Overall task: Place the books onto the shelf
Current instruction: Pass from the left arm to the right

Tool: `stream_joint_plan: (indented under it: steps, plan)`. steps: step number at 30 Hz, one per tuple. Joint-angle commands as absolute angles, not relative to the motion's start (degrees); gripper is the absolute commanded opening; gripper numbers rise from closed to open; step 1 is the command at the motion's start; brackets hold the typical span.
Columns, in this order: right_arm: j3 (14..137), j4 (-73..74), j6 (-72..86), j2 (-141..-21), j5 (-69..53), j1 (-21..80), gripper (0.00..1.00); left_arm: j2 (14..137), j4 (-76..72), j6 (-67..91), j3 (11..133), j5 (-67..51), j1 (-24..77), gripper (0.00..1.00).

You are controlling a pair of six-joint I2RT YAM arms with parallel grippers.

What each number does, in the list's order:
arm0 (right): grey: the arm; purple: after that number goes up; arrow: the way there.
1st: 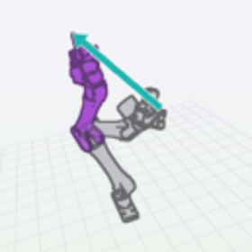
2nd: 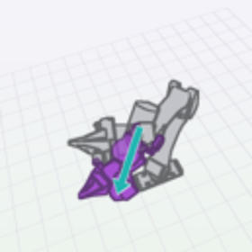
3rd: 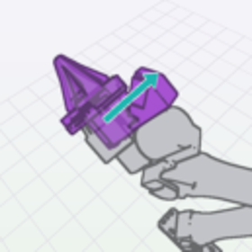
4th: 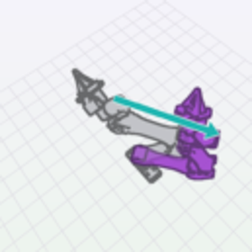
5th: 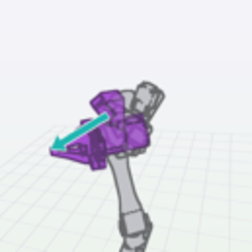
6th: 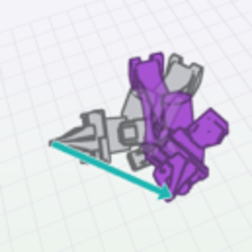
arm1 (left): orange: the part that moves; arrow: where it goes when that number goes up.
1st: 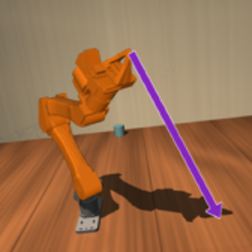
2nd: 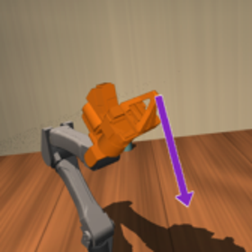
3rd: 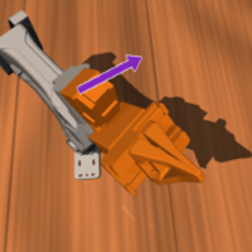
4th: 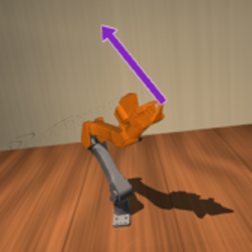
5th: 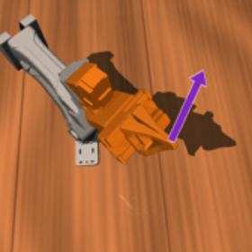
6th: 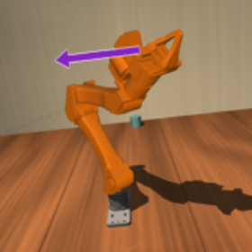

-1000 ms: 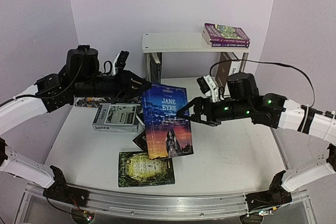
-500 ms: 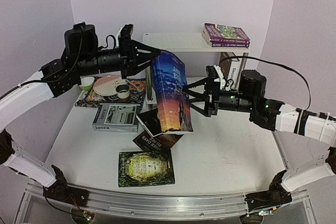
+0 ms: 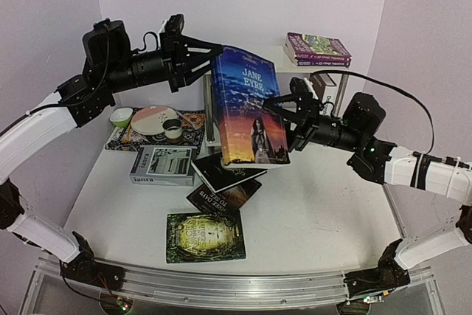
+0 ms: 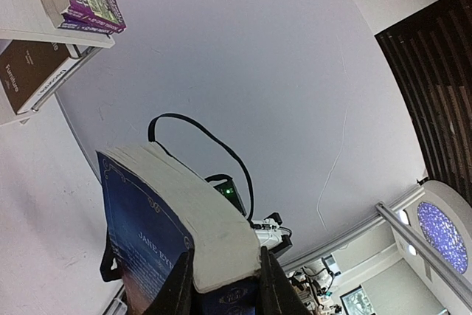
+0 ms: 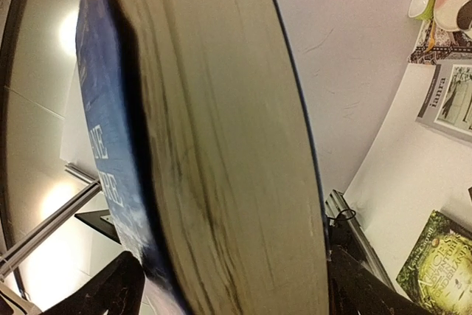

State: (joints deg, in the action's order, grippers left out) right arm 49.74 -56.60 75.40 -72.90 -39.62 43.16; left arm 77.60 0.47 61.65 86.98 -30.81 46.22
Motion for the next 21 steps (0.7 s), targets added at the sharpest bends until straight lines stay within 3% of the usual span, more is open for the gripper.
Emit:
stream_joint_plan:
  steps: [1,15,18,21]
  plan:
    - [50.24,-63.11,77.17,-71.03,-42.01,43.52,0.79,75.75,-12.88,64.67,90.80,-31.70,44.44,0.00]
    - [49.83,-62.77,77.27,-70.58,-41.81,42.98,0.27,73.66,-12.76,64.63,85.57,-37.99,38.24,0.01]
    - [50.38,-62.26,76.98,-71.01,-41.79,42.98,0.18,73.24,-12.54,63.74,84.15,-38.61,37.21,0.16]
    - [50.75,-60.20,75.31,-70.97,-41.24,42.89,0.14,72.57,-12.19,62.76,81.65,-39.59,36.30,0.45]
